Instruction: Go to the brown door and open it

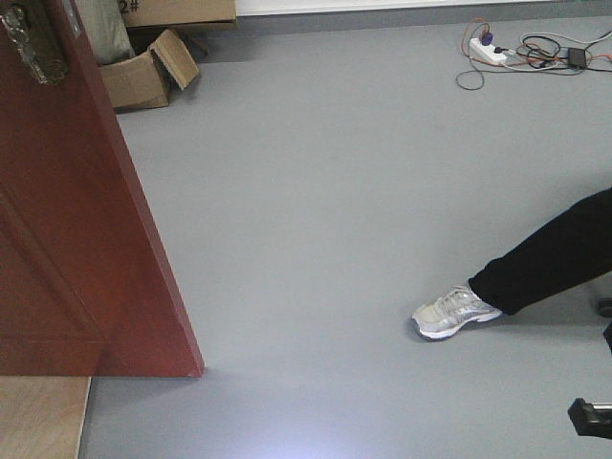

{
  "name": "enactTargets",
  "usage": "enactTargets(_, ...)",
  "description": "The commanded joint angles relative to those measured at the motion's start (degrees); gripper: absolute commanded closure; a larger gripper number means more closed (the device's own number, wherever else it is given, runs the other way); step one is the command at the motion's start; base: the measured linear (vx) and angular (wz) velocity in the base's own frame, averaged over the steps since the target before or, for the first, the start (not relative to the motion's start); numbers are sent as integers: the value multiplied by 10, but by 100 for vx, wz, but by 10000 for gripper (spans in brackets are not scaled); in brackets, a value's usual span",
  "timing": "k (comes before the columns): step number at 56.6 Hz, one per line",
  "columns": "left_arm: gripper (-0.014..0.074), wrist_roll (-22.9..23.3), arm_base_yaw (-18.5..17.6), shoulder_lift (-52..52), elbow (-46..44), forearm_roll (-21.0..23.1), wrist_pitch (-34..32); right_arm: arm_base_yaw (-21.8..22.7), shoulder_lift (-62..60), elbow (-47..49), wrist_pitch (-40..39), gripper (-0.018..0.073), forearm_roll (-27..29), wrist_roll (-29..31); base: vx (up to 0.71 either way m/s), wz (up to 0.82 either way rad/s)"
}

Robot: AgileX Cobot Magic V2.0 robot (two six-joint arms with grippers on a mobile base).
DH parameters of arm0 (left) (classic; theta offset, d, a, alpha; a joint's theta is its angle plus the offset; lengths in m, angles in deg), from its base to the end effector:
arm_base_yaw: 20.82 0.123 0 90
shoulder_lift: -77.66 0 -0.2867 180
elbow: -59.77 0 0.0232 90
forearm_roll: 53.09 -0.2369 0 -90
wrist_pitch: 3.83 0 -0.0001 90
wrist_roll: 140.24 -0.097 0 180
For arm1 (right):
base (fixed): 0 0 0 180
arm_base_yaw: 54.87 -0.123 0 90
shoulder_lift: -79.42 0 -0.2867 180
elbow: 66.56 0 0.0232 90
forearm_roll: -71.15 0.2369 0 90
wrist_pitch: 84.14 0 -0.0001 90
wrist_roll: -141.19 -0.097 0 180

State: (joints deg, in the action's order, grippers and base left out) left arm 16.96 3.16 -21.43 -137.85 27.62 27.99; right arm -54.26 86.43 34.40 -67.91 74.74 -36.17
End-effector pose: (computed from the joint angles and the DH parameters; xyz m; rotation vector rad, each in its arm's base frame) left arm 0.3484 0.0996 0.4682 -0.6407 1.4584 -0.8586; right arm 0.0450 0.0012 0.1768 0.0095 1.7846 0.0181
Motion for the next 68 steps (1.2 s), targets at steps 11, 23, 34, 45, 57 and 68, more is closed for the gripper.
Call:
enactTargets(11, 600, 0, -4, 21, -18, 27, -8, 3, -6, -3, -47, 559, 0, 3, 18, 6)
enactTargets(23, 600, 0, -4, 21, -18, 27, -8, 3, -6, -3, -47, 559, 0, 3, 16, 12)
enactTargets(34, 600, 0, -4, 21, -18, 27, -8, 3, -6, -3, -47, 559, 0, 3, 14, 14)
enactTargets(45, 600, 0, -4, 21, -18, 27, -8, 3, -6, -3, -47, 559, 0, 3, 11, 10)
enactTargets(57, 600, 0, -4, 21, -18, 27, -8, 3, -6, -3, -47, 559, 0, 3, 7, 7)
enactTargets(68, 600, 0, -4, 21, -18, 27, -8, 3, -6, -3, -47, 559, 0, 3, 3, 4)
